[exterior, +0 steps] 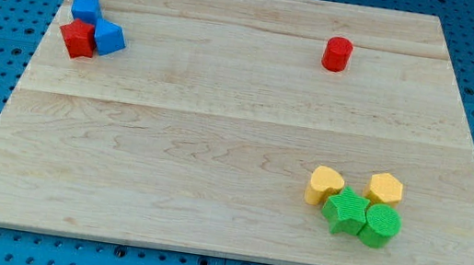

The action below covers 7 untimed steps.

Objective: Move the red circle into the blue triangle

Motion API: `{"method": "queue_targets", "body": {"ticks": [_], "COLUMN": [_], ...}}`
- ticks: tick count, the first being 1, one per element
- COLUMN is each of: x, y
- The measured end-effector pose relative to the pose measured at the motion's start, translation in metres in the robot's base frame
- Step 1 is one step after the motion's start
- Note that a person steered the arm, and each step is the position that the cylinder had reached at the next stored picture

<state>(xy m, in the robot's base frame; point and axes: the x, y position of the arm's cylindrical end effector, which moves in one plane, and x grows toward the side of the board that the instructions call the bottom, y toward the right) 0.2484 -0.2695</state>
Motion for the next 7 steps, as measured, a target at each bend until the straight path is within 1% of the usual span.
{"method": "queue_targets", "body": {"ticks": [2, 3, 4, 6, 7], "x": [0.078, 0.090, 0.051, 0.028, 0.024], "y": [0.038, 0.043, 0.063, 0.274, 0.367]}}
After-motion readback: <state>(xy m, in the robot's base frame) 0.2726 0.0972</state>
